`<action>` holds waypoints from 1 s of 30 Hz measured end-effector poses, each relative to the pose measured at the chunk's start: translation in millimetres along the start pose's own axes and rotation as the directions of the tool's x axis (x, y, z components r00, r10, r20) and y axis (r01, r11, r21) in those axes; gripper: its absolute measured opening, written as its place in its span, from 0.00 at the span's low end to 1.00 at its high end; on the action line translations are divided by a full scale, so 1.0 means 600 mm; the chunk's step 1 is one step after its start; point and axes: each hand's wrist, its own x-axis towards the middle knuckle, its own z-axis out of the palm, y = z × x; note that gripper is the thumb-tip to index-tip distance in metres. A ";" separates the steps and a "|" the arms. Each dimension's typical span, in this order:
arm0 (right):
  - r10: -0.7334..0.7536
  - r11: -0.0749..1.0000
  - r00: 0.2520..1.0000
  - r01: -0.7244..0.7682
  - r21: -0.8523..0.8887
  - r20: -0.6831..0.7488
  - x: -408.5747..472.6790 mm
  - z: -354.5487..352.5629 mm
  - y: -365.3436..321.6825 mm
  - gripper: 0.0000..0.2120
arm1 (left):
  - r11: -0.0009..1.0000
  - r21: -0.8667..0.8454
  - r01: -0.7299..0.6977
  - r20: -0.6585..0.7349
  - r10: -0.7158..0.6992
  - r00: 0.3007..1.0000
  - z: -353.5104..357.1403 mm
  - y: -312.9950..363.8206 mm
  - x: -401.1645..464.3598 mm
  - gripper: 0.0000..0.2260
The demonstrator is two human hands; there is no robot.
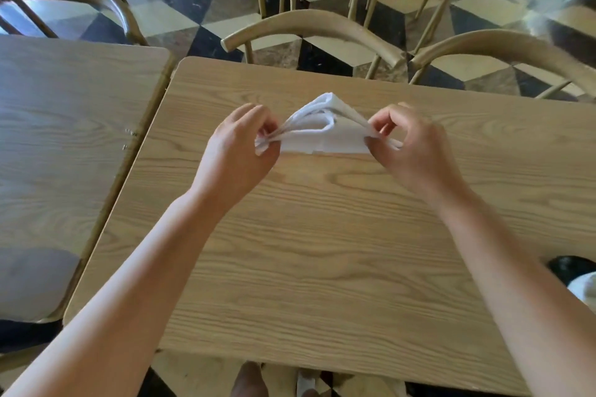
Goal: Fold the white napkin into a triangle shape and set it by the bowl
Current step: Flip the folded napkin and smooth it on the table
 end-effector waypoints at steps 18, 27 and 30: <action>0.220 0.903 0.930 -0.079 -0.423 0.296 -0.282 0.158 0.110 0.30 | 0.940 0.331 -0.082 0.486 -0.096 0.868 0.179 -0.016 -0.258 0.29; 0.249 0.864 0.906 -0.048 -0.502 0.342 -0.309 0.194 0.135 0.31 | 0.879 0.425 -0.218 0.624 -0.110 0.773 0.218 -0.031 -0.271 0.46; 0.256 0.860 0.898 -0.043 -0.508 0.358 -0.305 0.194 0.133 0.31 | 0.875 0.430 -0.221 0.632 -0.118 0.766 0.216 -0.030 -0.268 0.46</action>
